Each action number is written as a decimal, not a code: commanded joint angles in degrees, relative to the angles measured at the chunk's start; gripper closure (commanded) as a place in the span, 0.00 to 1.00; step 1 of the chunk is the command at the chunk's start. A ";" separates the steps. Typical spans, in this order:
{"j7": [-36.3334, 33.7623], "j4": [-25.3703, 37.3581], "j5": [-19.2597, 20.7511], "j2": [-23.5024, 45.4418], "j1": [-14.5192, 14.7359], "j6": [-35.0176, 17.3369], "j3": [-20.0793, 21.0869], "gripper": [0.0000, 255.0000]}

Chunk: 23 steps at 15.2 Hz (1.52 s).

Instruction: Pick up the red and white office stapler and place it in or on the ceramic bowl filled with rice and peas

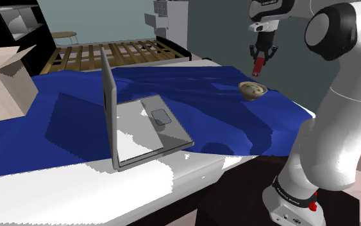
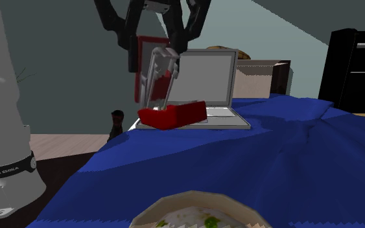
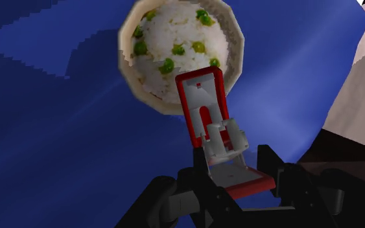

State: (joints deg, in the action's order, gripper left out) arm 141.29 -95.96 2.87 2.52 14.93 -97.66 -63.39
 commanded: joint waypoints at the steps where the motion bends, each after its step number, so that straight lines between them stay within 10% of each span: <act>1: 7.70 6.12 -8.96 9.54 -4.71 1.36 -2.15 1.00; 5: 14.95 18.55 -19.08 21.43 -18.60 6.10 2.04 1.00; 23: 14.90 3.25 -18.95 20.84 -14.77 -8.14 2.52 1.00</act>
State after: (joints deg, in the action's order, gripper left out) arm 156.01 -92.03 -15.87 23.18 0.22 -104.99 -60.98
